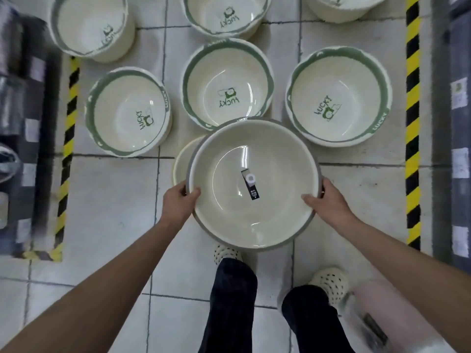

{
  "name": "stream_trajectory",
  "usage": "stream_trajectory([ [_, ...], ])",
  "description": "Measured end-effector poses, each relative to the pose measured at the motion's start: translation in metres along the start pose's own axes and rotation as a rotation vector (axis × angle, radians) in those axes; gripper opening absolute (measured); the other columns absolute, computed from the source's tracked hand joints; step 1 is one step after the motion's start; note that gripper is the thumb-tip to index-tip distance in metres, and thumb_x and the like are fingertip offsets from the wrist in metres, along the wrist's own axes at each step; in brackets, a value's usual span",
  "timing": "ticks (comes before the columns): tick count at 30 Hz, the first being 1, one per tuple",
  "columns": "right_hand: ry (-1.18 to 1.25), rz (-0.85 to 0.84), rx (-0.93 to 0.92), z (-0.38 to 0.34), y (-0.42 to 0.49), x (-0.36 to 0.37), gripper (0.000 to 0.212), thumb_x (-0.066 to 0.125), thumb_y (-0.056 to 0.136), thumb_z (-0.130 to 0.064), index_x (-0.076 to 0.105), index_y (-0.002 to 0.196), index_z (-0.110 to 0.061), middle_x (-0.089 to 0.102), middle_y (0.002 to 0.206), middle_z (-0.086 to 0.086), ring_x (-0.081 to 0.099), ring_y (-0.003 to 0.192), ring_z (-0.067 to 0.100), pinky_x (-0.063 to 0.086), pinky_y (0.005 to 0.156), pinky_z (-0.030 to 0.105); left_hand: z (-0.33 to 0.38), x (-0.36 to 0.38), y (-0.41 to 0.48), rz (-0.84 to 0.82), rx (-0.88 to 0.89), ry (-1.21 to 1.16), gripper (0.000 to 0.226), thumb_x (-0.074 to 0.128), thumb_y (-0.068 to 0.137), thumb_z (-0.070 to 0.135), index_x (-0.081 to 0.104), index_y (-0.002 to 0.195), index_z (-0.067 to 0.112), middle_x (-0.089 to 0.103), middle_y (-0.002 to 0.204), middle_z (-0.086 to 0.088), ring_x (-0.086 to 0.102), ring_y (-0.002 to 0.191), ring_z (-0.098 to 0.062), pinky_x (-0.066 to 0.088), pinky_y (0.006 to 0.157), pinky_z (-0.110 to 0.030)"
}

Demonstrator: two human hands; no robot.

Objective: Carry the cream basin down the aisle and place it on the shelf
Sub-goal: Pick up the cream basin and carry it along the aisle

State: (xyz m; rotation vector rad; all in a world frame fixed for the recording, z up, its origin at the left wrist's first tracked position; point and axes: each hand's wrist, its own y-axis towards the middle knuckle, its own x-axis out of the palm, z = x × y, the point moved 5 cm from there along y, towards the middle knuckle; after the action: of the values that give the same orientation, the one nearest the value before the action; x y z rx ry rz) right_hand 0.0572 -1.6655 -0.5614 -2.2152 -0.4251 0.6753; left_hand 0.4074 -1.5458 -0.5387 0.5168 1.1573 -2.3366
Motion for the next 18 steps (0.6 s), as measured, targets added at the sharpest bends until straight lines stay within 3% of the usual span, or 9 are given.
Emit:
stream_trajectory([
  [3, -0.088, -0.035, -0.050, -0.029, 0.005, 0.036, 0.057, 0.072, 0.094, -0.016, 0.050, 0.147, -0.019, 0.063, 0.117, -0.001, 0.061, 0.104, 0.020, 0.047, 0.086, 0.030, -0.033, -0.030, 0.008, 0.046, -0.058, -0.067, 0.006, 0.064, 0.095, 0.018, 0.070, 0.093, 0.020, 0.073, 0.085, 0.002, 0.069, 0.084, -0.024, 0.057, 0.078, -0.035],
  [7, -0.175, -0.049, -0.084, -0.051, 0.010, 0.079, 0.052, 0.071, 0.093, -0.014, 0.055, 0.143, -0.019, 0.063, 0.109, -0.004, 0.061, 0.097, 0.019, 0.046, 0.082, 0.027, -0.076, -0.055, 0.018, 0.100, -0.134, -0.149, 0.007, 0.064, 0.096, 0.014, 0.071, 0.098, 0.013, 0.073, 0.090, -0.006, 0.067, 0.085, -0.025, 0.056, 0.082, -0.036],
  [13, -0.239, -0.007, -0.101, -0.063, 0.028, 0.114, 0.038, 0.066, 0.091, -0.005, 0.064, 0.128, -0.015, 0.063, 0.095, -0.004, 0.062, 0.089, 0.022, 0.044, 0.063, 0.020, -0.119, -0.059, 0.035, 0.116, -0.204, -0.156, 0.015, 0.064, 0.094, 0.017, 0.070, 0.084, 0.008, 0.061, 0.070, -0.001, 0.053, 0.063, -0.014, 0.041, 0.057, -0.024],
  [15, -0.264, -0.005, -0.095, -0.065, 0.038, 0.123, 0.038, 0.066, 0.090, -0.005, 0.065, 0.127, -0.014, 0.062, 0.094, -0.004, 0.063, 0.092, 0.023, 0.049, 0.071, 0.025, -0.129, -0.055, 0.042, 0.121, -0.217, -0.174, 0.017, 0.065, 0.093, 0.016, 0.067, 0.076, 0.014, 0.060, 0.068, 0.000, 0.053, 0.063, -0.015, 0.043, 0.059, -0.026],
  [18, -0.288, -0.021, -0.092, -0.065, 0.057, 0.135, 0.036, 0.067, 0.089, -0.006, 0.066, 0.122, -0.020, 0.064, 0.096, -0.004, 0.066, 0.097, 0.025, 0.053, 0.084, 0.032, -0.144, -0.051, 0.057, 0.118, -0.249, -0.193, 0.017, 0.068, 0.092, 0.017, 0.068, 0.075, 0.021, 0.068, 0.075, 0.002, 0.061, 0.070, -0.017, 0.057, 0.075, -0.033],
])
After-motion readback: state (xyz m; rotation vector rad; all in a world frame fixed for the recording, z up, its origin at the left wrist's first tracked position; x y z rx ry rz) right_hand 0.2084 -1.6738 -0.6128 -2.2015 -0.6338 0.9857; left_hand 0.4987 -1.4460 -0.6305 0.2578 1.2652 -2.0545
